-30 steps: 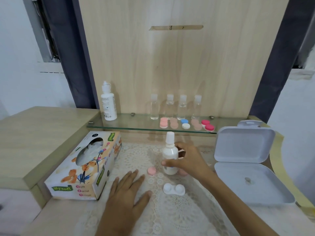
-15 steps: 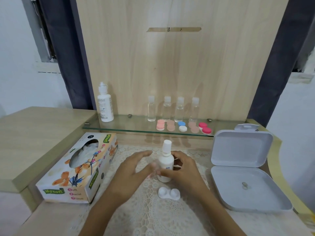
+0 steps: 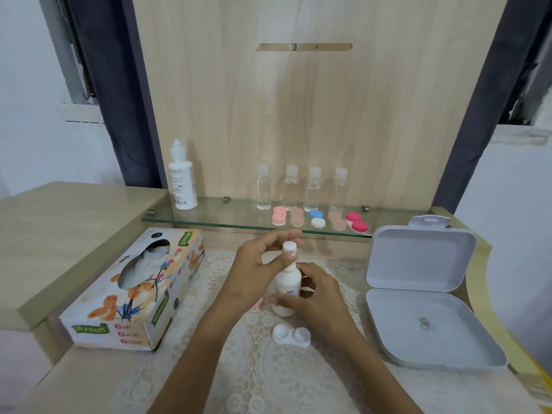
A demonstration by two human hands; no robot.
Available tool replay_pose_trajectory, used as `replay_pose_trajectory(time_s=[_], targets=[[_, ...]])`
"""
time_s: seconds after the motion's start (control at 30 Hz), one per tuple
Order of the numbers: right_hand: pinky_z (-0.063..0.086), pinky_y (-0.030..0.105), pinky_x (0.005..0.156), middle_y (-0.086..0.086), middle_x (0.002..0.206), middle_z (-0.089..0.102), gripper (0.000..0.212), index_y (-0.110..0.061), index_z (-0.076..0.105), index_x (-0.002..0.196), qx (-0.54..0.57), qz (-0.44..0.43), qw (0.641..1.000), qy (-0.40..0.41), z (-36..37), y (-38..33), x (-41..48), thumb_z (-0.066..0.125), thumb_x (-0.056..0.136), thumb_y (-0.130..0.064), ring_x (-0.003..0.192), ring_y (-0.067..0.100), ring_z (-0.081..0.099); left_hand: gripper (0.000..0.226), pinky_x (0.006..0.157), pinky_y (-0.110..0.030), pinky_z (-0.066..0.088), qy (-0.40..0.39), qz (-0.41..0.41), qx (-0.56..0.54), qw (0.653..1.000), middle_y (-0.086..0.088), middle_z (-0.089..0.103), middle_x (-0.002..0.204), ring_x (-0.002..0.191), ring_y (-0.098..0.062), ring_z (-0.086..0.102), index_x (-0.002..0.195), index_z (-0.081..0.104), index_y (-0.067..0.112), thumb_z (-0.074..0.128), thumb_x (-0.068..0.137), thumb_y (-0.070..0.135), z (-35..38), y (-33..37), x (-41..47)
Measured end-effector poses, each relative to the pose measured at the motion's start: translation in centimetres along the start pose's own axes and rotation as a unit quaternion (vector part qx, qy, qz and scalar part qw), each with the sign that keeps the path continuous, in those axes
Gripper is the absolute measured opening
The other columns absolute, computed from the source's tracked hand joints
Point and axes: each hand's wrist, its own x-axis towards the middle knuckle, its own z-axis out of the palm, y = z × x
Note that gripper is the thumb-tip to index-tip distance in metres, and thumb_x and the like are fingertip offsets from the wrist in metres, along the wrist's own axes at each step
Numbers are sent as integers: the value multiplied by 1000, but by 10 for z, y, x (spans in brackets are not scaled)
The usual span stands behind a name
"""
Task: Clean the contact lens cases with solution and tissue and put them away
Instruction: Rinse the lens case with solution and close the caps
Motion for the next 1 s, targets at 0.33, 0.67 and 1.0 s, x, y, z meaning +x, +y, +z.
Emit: replay_pose_trajectory(time_s=[0.33, 0.67, 1.0], targets=[[52, 22, 74, -7, 93, 66, 41, -27, 66, 97, -4, -14, 1000, 1, 0, 1, 0, 88, 62, -23, 86, 7, 64, 24, 88, -25, 50, 93, 5, -79, 993, 3, 72, 102, 96, -13, 66, 106, 66, 17, 63, 85, 7, -10, 0, -1], [55, 33, 83, -9, 99, 67, 46, -30, 66, 100, 12, 13, 1000, -5, 0, 2, -1, 89, 60, -28, 92, 7, 64, 26, 86, -20, 45, 128, -78, 77, 986, 24, 67, 100, 95, 6, 60, 101, 65, 31, 63, 87, 9, -42, -44, -42], [56, 41, 83, -3, 97, 73, 60, -24, 61, 104, 37, 54, 998, -3, -5, -6, -7, 92, 53, -19, 90, 12, 69, 34, 88, -14, 43, 126, -61, 199, 970, 19, 62, 108, 102, 8, 54, 102, 61, 37, 60, 88, 6, -37, -76, -74]])
